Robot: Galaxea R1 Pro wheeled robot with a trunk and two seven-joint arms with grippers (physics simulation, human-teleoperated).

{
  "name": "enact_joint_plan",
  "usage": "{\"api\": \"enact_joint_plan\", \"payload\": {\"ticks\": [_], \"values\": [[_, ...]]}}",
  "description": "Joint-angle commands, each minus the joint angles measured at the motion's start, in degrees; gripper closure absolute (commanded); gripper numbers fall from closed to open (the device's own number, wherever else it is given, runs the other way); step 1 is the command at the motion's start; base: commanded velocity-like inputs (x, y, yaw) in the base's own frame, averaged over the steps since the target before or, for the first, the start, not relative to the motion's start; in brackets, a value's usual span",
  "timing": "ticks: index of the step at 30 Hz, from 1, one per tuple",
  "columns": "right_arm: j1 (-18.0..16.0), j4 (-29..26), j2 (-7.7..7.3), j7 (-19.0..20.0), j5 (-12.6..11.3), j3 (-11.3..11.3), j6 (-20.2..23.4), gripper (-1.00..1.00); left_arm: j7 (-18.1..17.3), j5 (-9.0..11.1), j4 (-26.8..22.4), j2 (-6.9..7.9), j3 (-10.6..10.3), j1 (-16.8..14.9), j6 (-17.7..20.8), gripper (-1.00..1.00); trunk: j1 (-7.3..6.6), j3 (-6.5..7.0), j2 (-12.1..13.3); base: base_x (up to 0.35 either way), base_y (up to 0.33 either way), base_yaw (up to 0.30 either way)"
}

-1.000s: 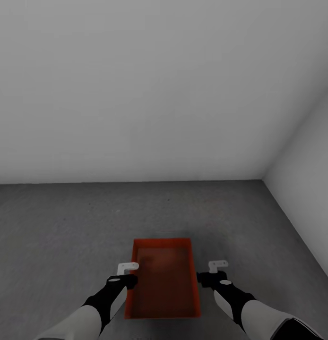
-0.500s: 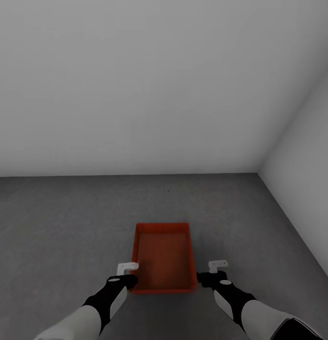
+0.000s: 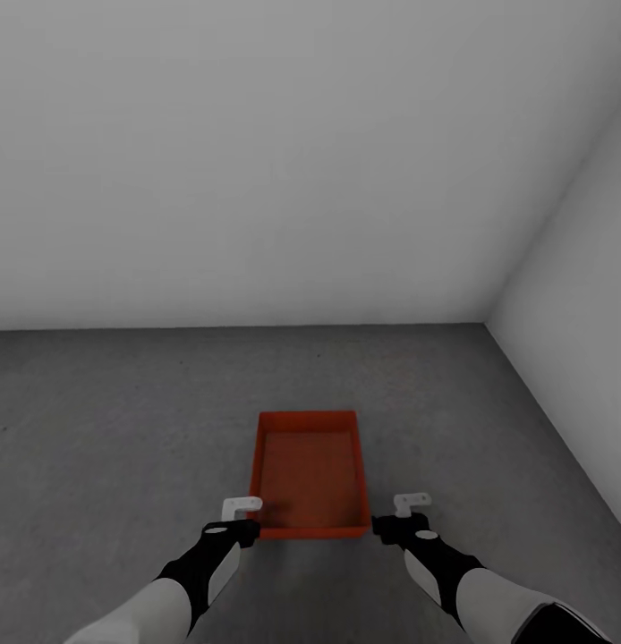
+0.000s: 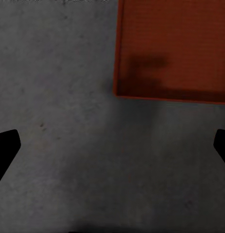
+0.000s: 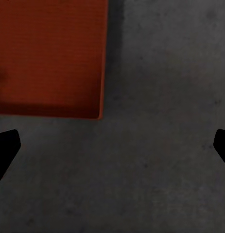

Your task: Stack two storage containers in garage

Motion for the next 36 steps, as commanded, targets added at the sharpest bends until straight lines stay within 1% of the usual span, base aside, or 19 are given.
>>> {"api": "enact_joint_plan", "payload": {"ticks": [1,17,21,24,30,36], "values": [[0.0,0.0,-0.02,-0.2,-0.5,0.5,-0.2,-1.0,0.2,0.2,-0.1,-0.02,0.0,0.0,0.3,-1.0,0.0,0.05,0.0,-0.004,0.0,0.0],[0.0,0.2,-0.05,-0.2,-0.6,0.5,-0.2,-1.0,0.2,0.3,0.2,-0.02,0.0,0.0,0.6,-1.0,0.0,1.47,0.0,0.0,0.0,0.0],[-0.1,0.4,0.14,-0.2,-0.7,0.5,-0.1,-1.0,-0.3,0.7,0.7,-0.05,0.0,0.0,0.6,-1.0,0.0,1.83,0.0,0.0,0.0,0.0],[-0.1,0.4,0.21,-0.2,-0.7,0.5,0.1,-1.0,-0.4,0.8,2.8,-0.14,0.0,0.0,0.6,-1.0,0.0,2.1,0.0,0.0,0.0,0.0],[-0.1,0.6,0.21,-0.2,-0.7,0.6,0.5,-1.0,-0.3,1.0,7.5,0.26,0.1,0.0,-0.1,-1.0,0.0,2.64,0.0,0.0,0.0,0.0],[0.0,1.5,0.26,-0.1,-0.8,0.6,0.7,-1.0,-0.3,1.0,8.9,0.33,0.1,0.0,-0.3,-1.0,0.0,3.0,0.0,0.0,0.0,0.0]]}}
